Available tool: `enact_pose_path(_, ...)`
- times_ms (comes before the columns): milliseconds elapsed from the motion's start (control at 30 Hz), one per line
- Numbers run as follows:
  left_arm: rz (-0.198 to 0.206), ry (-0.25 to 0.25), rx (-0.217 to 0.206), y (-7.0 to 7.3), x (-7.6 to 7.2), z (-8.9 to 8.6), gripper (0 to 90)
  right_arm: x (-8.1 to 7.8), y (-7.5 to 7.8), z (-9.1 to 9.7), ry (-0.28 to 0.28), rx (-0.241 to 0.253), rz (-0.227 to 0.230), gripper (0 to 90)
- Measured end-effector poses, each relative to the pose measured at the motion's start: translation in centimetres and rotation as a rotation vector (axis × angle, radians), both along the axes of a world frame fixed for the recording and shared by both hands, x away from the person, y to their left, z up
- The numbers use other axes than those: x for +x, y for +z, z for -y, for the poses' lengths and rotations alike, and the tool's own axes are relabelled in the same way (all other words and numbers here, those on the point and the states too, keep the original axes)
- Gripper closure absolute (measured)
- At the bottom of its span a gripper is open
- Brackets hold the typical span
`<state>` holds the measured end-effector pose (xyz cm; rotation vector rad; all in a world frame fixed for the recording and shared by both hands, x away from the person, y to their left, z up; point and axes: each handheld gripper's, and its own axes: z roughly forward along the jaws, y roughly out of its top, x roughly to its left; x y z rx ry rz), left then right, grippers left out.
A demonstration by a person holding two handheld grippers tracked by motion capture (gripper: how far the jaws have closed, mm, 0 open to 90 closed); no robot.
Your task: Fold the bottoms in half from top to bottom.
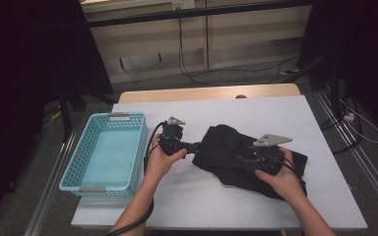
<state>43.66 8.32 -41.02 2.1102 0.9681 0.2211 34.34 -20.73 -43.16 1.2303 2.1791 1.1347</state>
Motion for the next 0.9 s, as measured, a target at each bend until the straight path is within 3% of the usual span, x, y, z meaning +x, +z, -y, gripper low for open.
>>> enact_pose_path(67,-0.005,-0.004,0.003,-0.1,0.0,0.1,13.7,0.5,-0.2,-0.5,0.004,-0.017,-0.004,44.8)
enact_pose_path(100,-0.004,-0.008,0.009,-0.2,0.0,0.0,13.7,0.8,-0.3,-0.9,0.012,-0.05,0.0,46.2)
enact_pose_path(267,-0.005,-0.005,0.009,-0.3,-0.2,-0.1,13.7,2.2,-1.0,-1.9,-0.002,-0.074,-0.014,49.5)
enact_pose_path(433,-0.005,-0.007,0.009,-0.3,-0.2,-0.1,13.6,3.3,-1.6,-1.6,-0.045,-0.058,-0.022,68.8)
enact_pose_path(500,-0.009,-0.011,0.011,-0.2,-0.2,-0.1,13.6,3.7,-1.7,-1.1,-0.089,-0.052,-0.013,72.9)
enact_pose_path(600,-0.008,-0.008,0.009,-0.1,-0.1,-0.2,13.6,4.2,-1.8,0.2,-0.165,-0.039,-0.024,70.4)
enact_pose_path(733,-0.01,-0.003,0.008,-0.1,0.1,-0.5,13.5,4.1,-1.6,1.5,-0.181,0.007,-0.049,56.6)
enact_pose_path(900,-0.009,0.004,0.006,-0.3,0.0,-0.5,13.6,3.9,-1.6,1.5,-0.172,-0.008,-0.072,51.5)
